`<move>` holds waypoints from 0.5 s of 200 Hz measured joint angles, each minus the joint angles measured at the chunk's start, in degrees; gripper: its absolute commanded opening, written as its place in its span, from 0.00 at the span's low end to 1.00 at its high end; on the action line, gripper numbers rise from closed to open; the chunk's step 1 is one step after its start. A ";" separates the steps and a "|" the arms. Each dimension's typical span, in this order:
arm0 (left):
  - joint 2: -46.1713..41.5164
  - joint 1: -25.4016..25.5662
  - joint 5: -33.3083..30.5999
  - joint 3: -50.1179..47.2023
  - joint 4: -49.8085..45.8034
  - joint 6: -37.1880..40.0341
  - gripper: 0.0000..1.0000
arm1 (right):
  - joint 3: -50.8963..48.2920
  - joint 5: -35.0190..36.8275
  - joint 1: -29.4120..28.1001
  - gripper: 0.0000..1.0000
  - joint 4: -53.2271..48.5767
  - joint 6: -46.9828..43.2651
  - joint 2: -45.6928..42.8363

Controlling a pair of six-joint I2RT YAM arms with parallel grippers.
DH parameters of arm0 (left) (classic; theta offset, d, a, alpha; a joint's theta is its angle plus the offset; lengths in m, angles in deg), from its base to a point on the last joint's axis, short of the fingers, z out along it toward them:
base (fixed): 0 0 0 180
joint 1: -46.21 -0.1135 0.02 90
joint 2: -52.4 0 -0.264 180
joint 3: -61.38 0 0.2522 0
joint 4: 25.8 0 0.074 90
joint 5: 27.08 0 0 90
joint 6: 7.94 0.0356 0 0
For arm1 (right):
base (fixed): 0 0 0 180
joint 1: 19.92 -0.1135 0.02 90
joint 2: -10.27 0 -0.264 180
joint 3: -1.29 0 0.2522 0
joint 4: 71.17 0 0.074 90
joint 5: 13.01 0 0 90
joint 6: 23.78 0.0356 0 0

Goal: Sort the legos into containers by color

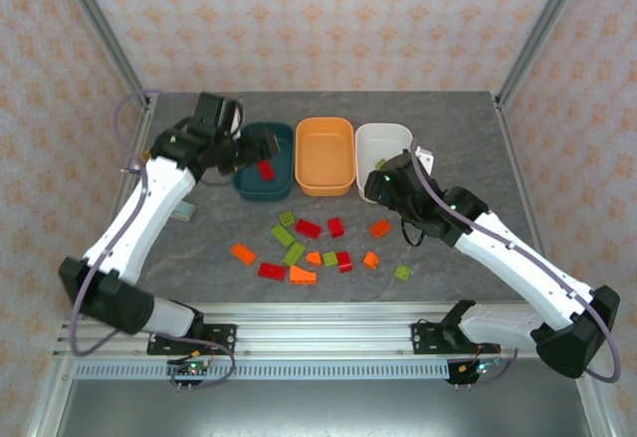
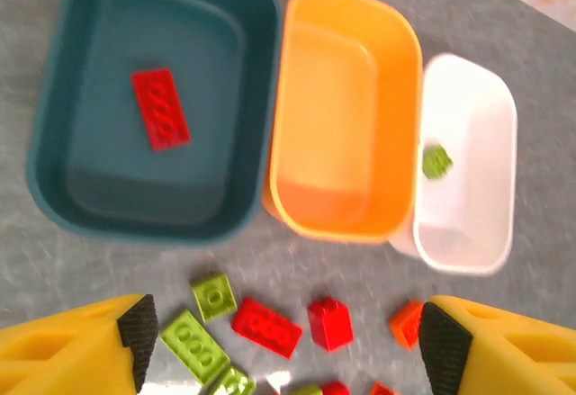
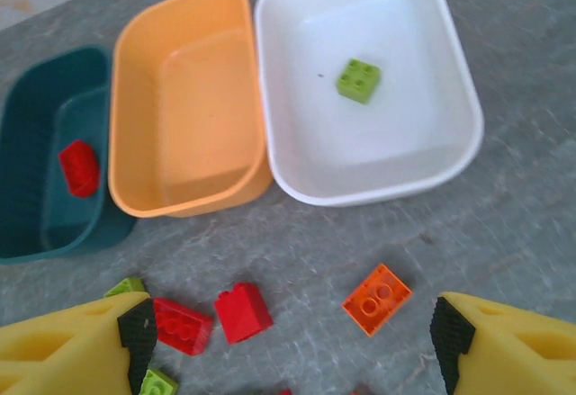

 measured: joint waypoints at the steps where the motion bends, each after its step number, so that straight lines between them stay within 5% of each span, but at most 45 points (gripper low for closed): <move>1: -0.42 0.17 0.11 -0.46 0.13 -0.02 0.83 | -0.04 0.04 0.00 0.82 -0.07 0.20 0.00; 54: -21.64 15.04 -0.22 -28.20 10.32 -8.61 0.93 | -10.60 1.05 0.11 0.83 2.19 11.82 0.59; 100: -25.24 20.20 -5.05 -33.03 15.19 -13.44 0.93 | -16.00 -0.17 0.63 0.81 10.34 16.04 10.86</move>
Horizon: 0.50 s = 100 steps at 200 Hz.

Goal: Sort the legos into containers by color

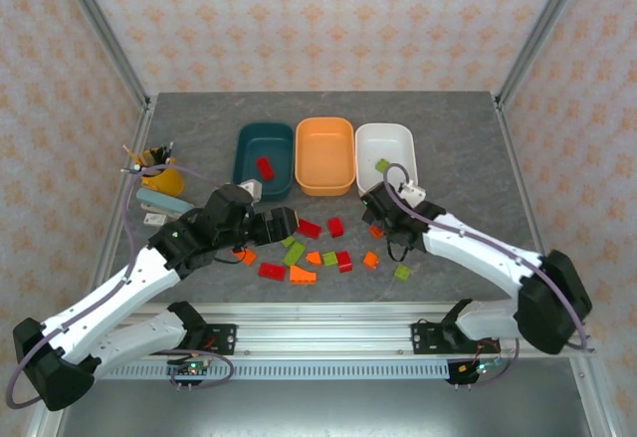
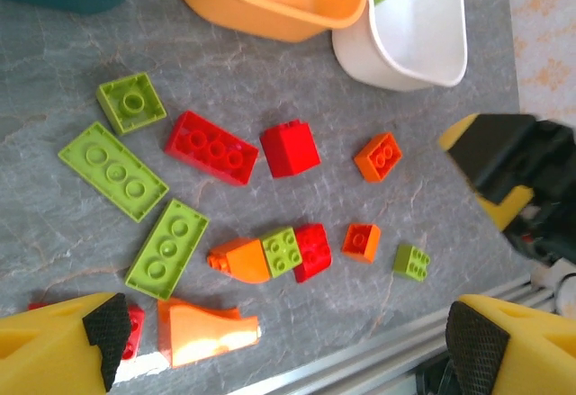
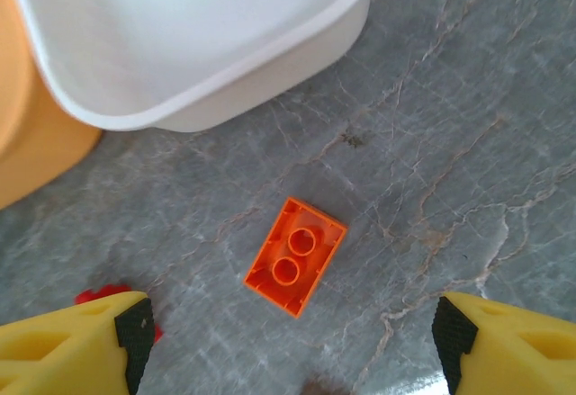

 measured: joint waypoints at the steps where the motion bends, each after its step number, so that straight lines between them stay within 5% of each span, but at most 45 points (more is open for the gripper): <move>1: 0.00 0.00 -0.11 0.00 0.15 -0.07 0.93 | 0.00 -0.04 0.09 0.81 0.17 0.04 0.44; 100: 2.12 0.00 -1.44 0.15 1.42 0.02 0.93 | 3.04 -5.64 3.17 0.64 4.00 6.67 15.89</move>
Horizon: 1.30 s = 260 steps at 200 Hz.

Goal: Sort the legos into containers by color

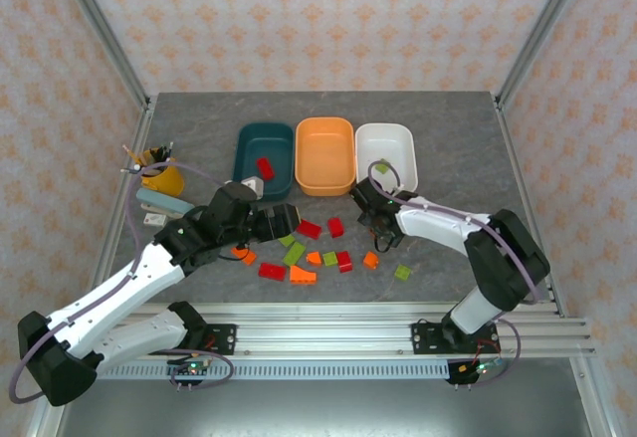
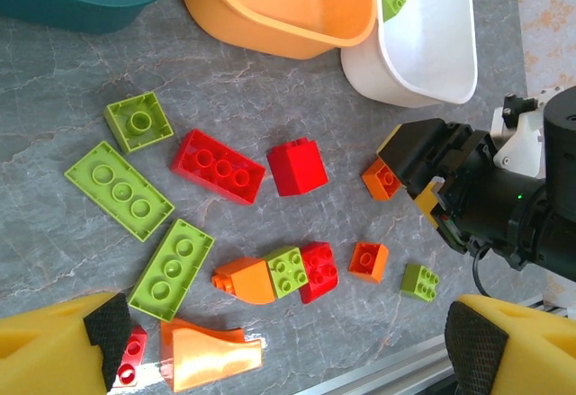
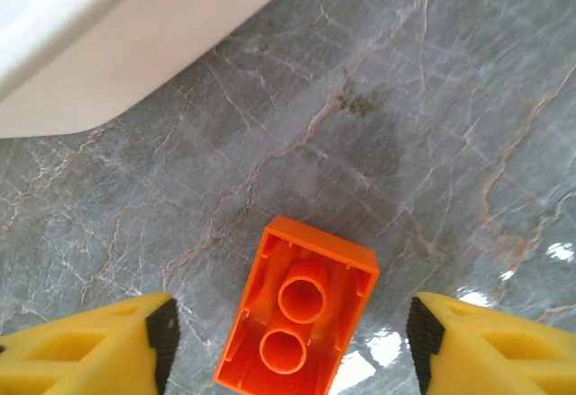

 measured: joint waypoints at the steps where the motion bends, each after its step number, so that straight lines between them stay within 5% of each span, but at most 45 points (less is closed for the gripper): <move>1: 0.02 0.00 -0.02 0.00 0.00 0.00 0.93 | 0.02 -0.04 0.02 0.64 0.00 0.00 0.07; 83: 0.11 0.00 -0.11 0.22 0.13 0.00 0.92 | 0.33 -1.92 2.19 0.34 1.44 0.31 3.28; 128: 5.01 -1.36 -3.08 12.41 -7.61 0.48 0.93 | 4.50 -2.82 -0.74 0.33 -1.90 -5.81 0.52; 168: 11.82 -10.62 -1.68 24.33 -10.19 1.11 0.92 | 18.03 -2.91 -4.52 0.34 -3.41 -14.25 -1.29; 207: 23.15 -17.16 0.07 33.51 -13.64 1.16 0.92 | 41.00 -4.87 -2.95 0.34 -5.60 -23.04 15.19; 260: 32.72 -20.02 0.68 41.20 -15.93 1.53 0.91 | 64.00 -8.57 1.97 0.39 -12.92 -29.00 39.74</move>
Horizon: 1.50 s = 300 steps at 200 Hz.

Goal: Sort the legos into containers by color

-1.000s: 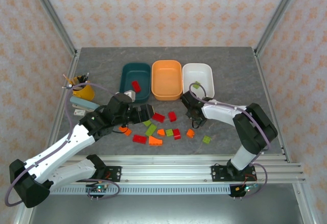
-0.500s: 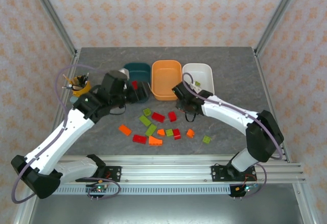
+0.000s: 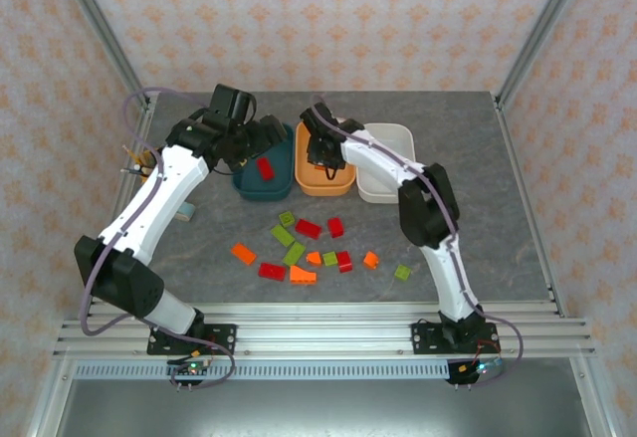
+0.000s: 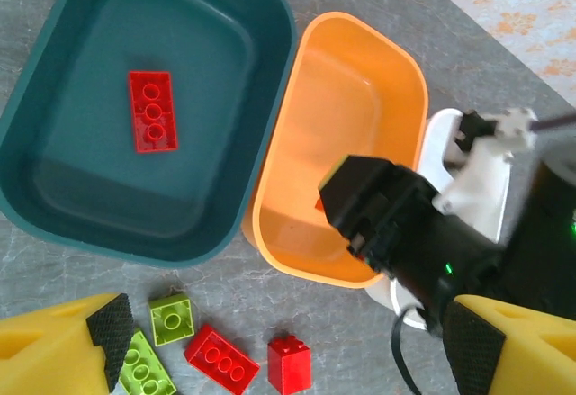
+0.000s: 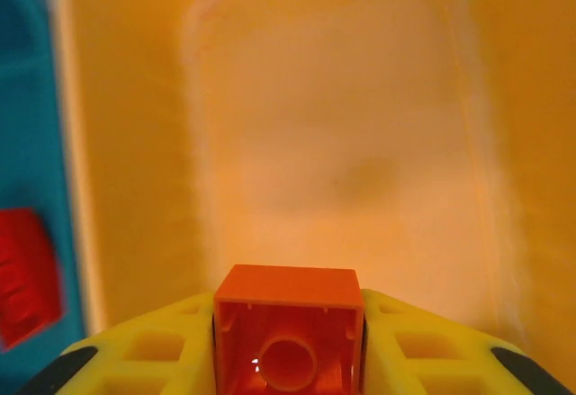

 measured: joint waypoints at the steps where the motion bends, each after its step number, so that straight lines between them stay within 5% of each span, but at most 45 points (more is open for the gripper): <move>1: 0.02 0.00 0.00 0.00 -0.04 0.02 0.91 | 0.57 0.00 0.11 0.40 -0.33 -0.26 0.48; 54: -0.02 -0.02 -0.02 -1.46 -2.10 -0.22 0.90 | 9.68 -1.92 2.03 0.59 -7.52 -3.56 8.39; 105: -5.44 -0.02 -0.02 -8.46 -3.34 -1.53 0.87 | 7.78 -2.27 1.66 0.59 -8.00 -5.16 1.70; 201: -14.27 2.43 0.13 -28.15 -3.67 -6.16 0.81 | -38.77 -6.14 -6.88 0.60 13.03 -11.30 -47.36; 300: -26.47 5.42 -2.54 -43.36 -4.52 -16.65 0.77 | -61.96 -7.48 -18.71 0.66 23.56 -14.34 -61.44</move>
